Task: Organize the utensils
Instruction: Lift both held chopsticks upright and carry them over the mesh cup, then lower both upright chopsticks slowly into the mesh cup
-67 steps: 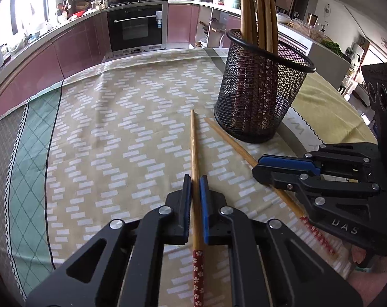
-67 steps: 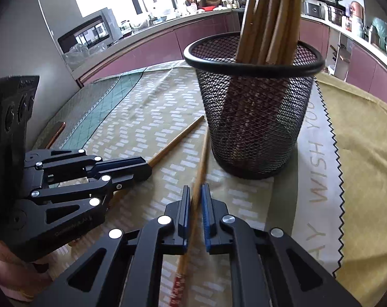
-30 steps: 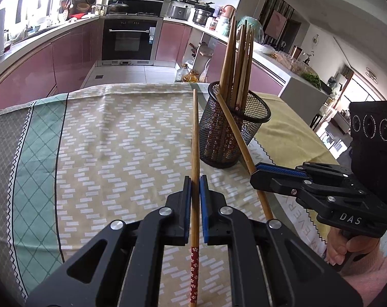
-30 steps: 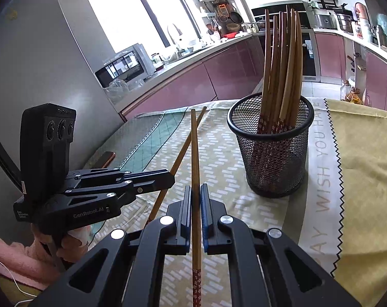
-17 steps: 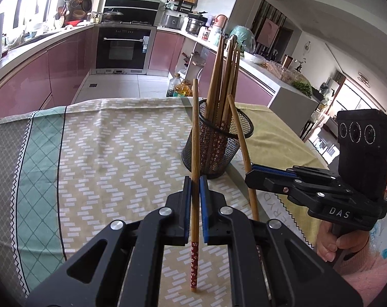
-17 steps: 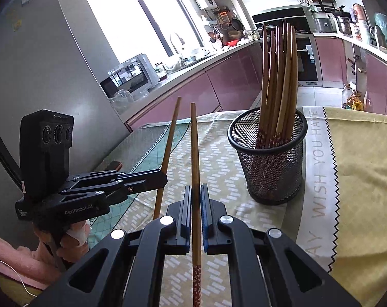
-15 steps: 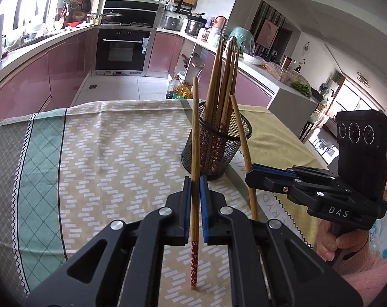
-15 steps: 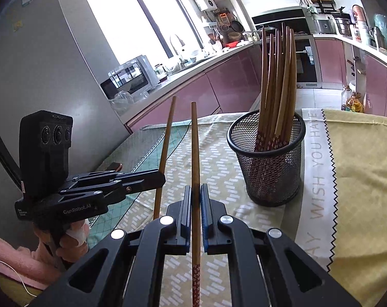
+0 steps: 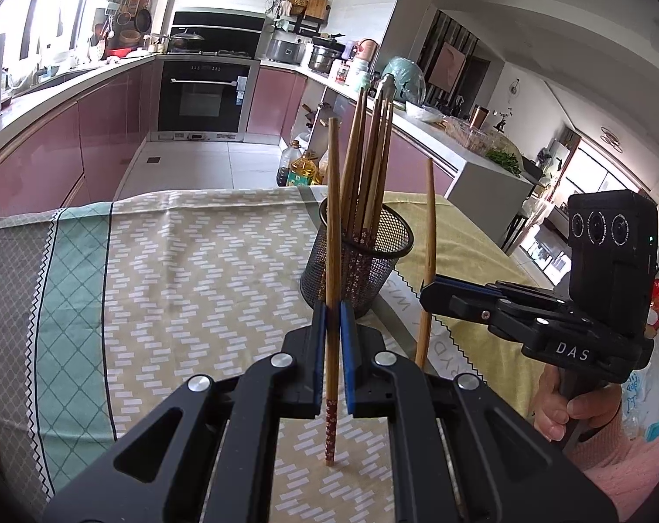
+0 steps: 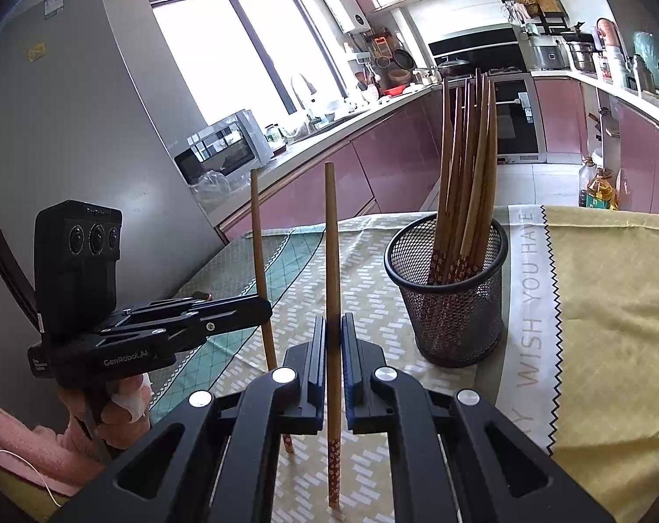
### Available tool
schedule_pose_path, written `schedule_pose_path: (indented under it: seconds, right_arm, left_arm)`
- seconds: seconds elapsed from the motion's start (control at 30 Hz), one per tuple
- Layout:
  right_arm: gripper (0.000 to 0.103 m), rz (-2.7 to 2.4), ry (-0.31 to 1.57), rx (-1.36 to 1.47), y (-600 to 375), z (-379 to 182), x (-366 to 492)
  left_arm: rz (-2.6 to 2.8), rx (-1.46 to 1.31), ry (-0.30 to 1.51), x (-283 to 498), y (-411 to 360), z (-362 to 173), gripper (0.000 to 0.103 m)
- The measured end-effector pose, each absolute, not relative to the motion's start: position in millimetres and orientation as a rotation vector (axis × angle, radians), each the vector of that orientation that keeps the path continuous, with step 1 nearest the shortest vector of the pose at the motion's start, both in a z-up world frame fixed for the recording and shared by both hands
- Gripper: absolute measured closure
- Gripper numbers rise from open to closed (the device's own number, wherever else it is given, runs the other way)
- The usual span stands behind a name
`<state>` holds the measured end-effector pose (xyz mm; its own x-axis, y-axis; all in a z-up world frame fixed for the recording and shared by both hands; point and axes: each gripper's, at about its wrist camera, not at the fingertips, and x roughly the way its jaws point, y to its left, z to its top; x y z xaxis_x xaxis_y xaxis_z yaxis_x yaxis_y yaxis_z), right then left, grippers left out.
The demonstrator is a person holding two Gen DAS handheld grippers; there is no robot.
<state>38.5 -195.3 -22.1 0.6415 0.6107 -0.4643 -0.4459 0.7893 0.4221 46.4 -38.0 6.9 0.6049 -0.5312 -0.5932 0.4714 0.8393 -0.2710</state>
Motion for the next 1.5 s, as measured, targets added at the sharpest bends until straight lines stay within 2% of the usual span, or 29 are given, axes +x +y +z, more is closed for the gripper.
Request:
schedule_pose_path:
  seconds: [1.5]
  right_arm:
    - [0.097,0.564,0.505,0.242,-216.7,15.2,45.8]
  left_arm:
    - [-0.587,-0.049,0.627,50.9,-54.4,35.7,0.096]
